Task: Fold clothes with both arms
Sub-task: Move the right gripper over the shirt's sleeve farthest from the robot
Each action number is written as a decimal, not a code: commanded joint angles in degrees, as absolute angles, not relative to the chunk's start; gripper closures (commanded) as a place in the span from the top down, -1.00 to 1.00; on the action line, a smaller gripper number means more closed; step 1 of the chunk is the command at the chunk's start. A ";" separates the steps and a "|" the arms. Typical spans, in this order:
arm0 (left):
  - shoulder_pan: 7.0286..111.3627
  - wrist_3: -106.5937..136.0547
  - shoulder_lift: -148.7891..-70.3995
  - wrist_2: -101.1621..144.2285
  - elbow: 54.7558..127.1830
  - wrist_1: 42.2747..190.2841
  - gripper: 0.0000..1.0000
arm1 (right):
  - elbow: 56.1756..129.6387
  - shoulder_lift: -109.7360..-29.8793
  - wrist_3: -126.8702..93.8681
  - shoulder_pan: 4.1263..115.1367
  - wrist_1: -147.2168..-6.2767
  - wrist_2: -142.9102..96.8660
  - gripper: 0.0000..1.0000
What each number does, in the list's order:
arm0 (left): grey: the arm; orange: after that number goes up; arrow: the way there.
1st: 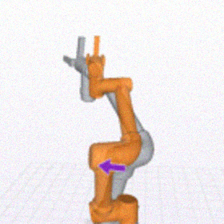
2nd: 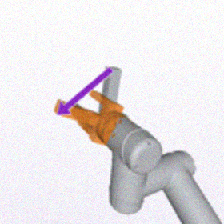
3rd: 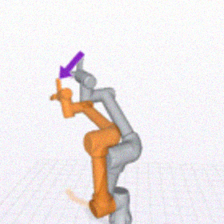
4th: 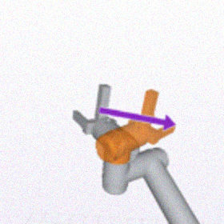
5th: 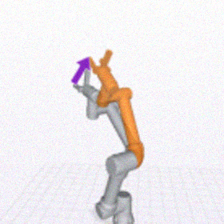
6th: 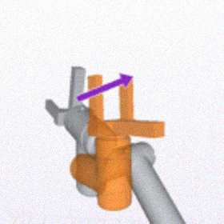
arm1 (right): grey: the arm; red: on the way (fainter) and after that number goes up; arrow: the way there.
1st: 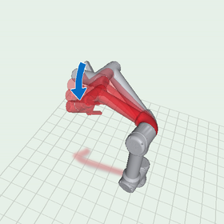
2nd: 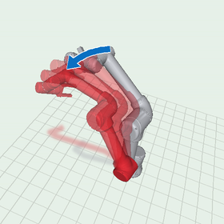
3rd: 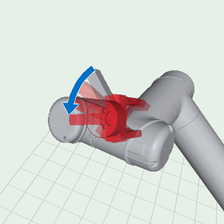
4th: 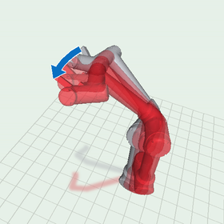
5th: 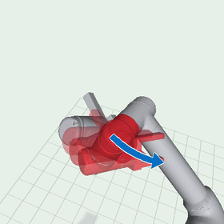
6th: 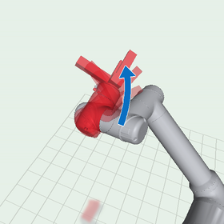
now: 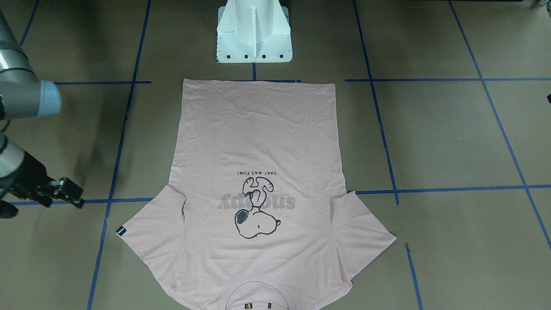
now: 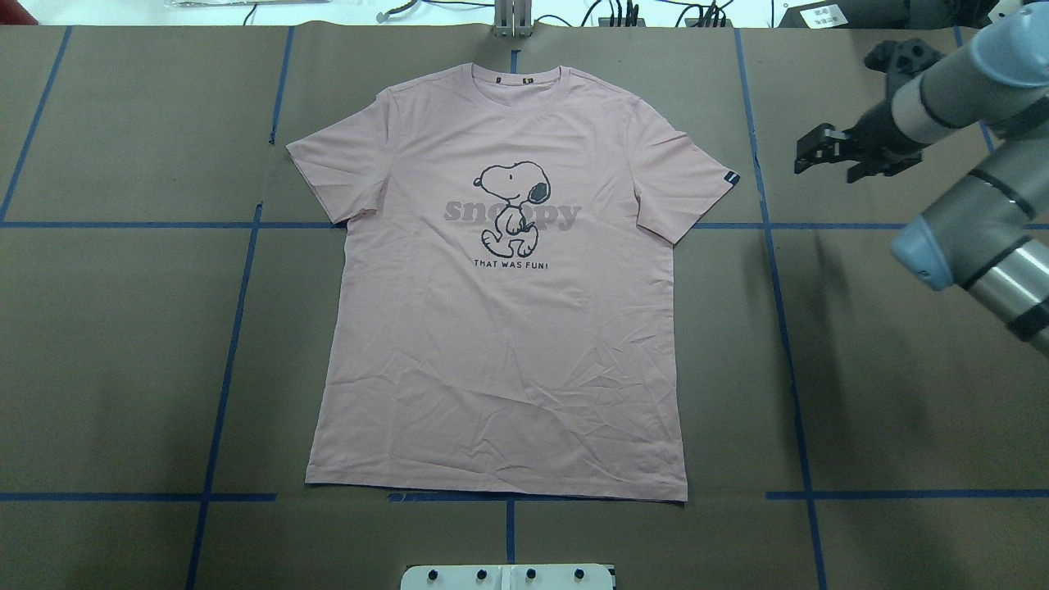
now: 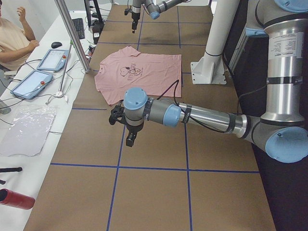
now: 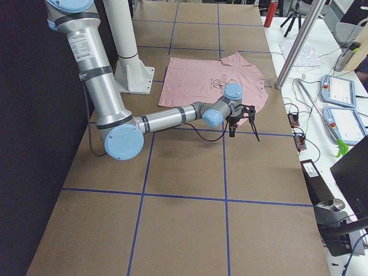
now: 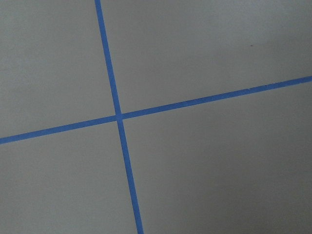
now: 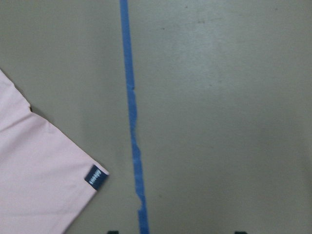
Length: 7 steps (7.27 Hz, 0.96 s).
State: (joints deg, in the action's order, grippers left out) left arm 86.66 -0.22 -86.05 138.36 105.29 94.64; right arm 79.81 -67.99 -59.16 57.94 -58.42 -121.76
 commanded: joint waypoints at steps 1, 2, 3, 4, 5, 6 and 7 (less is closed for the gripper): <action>86.66 -0.44 -85.96 138.34 105.03 94.83 1.00 | 73.57 -62.24 -67.05 52.66 -54.49 -114.03 0.35; 86.57 -0.44 -85.96 138.34 104.77 94.83 1.00 | 72.78 -61.10 -70.37 51.78 -54.41 -113.30 0.25; 86.57 -0.44 -85.96 138.34 104.59 94.75 1.00 | 72.43 -60.65 -71.01 50.90 -54.49 -110.51 0.24; 86.57 -0.44 -85.96 138.34 104.50 94.75 1.00 | 72.16 -60.56 -71.02 50.37 -54.58 -108.22 0.23; 86.57 -0.44 -85.96 138.34 104.59 94.75 1.00 | 71.81 -60.56 -71.02 50.27 -54.49 -107.85 0.23; 86.57 -0.44 -85.96 138.34 104.59 94.75 1.00 | 70.76 -60.30 -71.02 49.49 -54.41 -106.62 0.24; 86.57 -0.44 -85.96 138.34 104.59 94.75 1.00 | 70.40 -59.94 -71.02 48.96 -54.40 -105.05 0.24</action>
State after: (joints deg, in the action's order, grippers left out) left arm 86.57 -0.44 -85.96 138.34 104.59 94.75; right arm 71.10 -60.32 -70.98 49.67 -54.44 -106.84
